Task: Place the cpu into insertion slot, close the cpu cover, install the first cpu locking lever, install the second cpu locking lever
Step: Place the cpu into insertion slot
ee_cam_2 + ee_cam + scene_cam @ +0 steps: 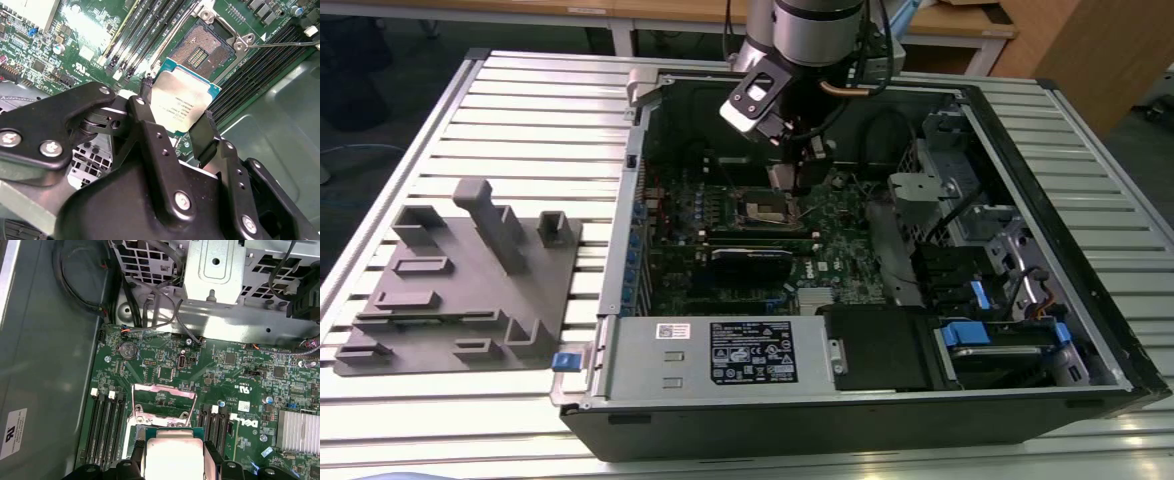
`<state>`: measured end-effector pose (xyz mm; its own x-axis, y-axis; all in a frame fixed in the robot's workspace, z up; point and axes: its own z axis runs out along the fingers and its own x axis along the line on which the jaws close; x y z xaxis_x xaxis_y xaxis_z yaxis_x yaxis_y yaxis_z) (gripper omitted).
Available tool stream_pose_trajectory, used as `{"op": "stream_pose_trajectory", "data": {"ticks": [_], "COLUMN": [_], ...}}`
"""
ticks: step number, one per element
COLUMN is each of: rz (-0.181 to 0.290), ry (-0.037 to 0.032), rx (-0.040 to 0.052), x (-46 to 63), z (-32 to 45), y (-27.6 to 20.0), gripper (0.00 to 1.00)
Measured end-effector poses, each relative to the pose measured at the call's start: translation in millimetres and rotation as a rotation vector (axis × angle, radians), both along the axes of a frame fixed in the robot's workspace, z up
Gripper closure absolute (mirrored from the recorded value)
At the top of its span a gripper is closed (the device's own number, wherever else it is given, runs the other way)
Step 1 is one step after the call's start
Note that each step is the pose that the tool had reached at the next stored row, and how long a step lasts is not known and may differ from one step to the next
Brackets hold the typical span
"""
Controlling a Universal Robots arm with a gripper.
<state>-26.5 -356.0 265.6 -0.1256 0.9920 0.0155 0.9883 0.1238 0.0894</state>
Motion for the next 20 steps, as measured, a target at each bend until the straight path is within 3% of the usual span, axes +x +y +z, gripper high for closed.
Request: {"op": "stream_pose_trajectory", "data": {"ticks": [12, 20], "rz": [-0.170, -0.177], "ry": [0.0001, 0.0000], "rx": [0.0000, 0.0001], "x": [0.0, 0.0], "z": [-0.6, -0.7], "y": [0.0, 0.0], "gripper": [0.46, 0.46]}}
